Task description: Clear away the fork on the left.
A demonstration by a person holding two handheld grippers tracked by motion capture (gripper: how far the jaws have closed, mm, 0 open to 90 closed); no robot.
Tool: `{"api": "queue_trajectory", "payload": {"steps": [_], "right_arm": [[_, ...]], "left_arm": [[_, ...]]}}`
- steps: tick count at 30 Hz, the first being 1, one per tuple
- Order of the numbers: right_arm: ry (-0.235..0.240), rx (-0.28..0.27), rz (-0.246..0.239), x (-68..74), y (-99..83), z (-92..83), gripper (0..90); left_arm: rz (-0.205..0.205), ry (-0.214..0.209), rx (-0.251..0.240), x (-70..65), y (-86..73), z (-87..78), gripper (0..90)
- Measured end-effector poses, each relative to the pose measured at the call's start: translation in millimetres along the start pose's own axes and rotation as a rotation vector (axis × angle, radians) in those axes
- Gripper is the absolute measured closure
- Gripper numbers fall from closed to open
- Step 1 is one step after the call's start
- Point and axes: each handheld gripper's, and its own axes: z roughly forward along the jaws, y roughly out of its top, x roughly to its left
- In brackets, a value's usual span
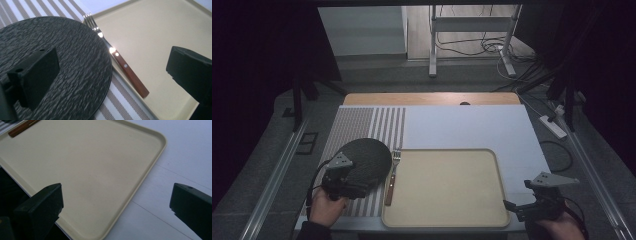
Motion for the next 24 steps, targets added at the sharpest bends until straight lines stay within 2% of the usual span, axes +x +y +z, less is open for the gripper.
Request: {"api": "queue_trajectory", "payload": {"steps": [9, 24], "right_arm": [[-0.002, 0.002, -0.001, 0.5, 0.2, 0.2, 0.0], [-0.002, 0.002, 0.002, -0.1, 0.1, 0.1, 0.0]], "left_arm": [[-0.009, 0.028, -0.019, 0.4, -12.7, -15.3, 0.0], [-0.038, 0.063, -0.02, -1.6, -32.0, -36.2, 0.0]]}}
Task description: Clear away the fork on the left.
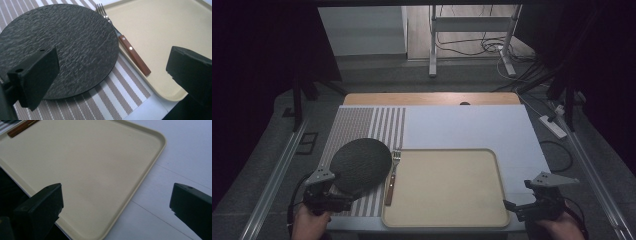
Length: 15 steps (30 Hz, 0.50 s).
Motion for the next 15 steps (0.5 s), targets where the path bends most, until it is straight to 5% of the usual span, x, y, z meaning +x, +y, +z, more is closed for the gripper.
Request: {"api": "queue_trajectory", "payload": {"steps": [15], "right_arm": [[-0.005, 0.004, 0.005, -0.4, 0.1, 0.1, 0.0]], "left_arm": [[-0.056, 0.048, -0.018, 3.8, -25.3, -26.0, 0.0]]}}
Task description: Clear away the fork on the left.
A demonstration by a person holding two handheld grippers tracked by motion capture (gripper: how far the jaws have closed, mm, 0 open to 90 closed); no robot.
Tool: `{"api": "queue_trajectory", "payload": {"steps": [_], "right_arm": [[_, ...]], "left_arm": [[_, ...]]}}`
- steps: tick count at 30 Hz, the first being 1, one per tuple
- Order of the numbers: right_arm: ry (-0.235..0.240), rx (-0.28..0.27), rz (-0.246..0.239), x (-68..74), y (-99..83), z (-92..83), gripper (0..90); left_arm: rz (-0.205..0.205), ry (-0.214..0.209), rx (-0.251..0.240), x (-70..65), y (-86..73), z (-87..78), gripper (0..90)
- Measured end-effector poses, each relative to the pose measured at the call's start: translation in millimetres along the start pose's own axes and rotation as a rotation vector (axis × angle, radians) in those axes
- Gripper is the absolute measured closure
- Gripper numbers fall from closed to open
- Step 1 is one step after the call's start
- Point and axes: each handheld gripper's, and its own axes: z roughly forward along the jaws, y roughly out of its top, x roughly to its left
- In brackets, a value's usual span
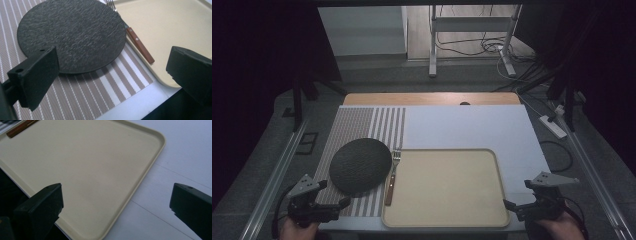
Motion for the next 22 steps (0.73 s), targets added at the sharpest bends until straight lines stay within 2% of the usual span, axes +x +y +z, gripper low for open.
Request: {"api": "queue_trajectory", "payload": {"steps": [5, 16, 20, 22], "right_arm": [[-0.001, 0.0, 0.001, 0.0, 0.1, 0.0, 0.0], [-0.004, 0.001, 0.003, 0.2, 0.2, 0.0, 0.0], [-0.005, 0.002, 0.003, 0.1, 0.1, 0.1, 0.0], [-0.005, 0.002, 0.001, -0.2, -0.1, 0.1, 0.0]], "left_arm": [[-0.008, 0.013, 0.01, 1.0, -5.1, -2.3, 0.0], [-0.02, 0.063, 0.064, -1.4, -14.7, -6.3, 0.0], [-0.016, 0.066, 0.082, -2.0, -13.8, -4.3, 0.0], [-0.026, 0.06, 0.08, -1.0, -13.1, -4.0, 0.0]]}}
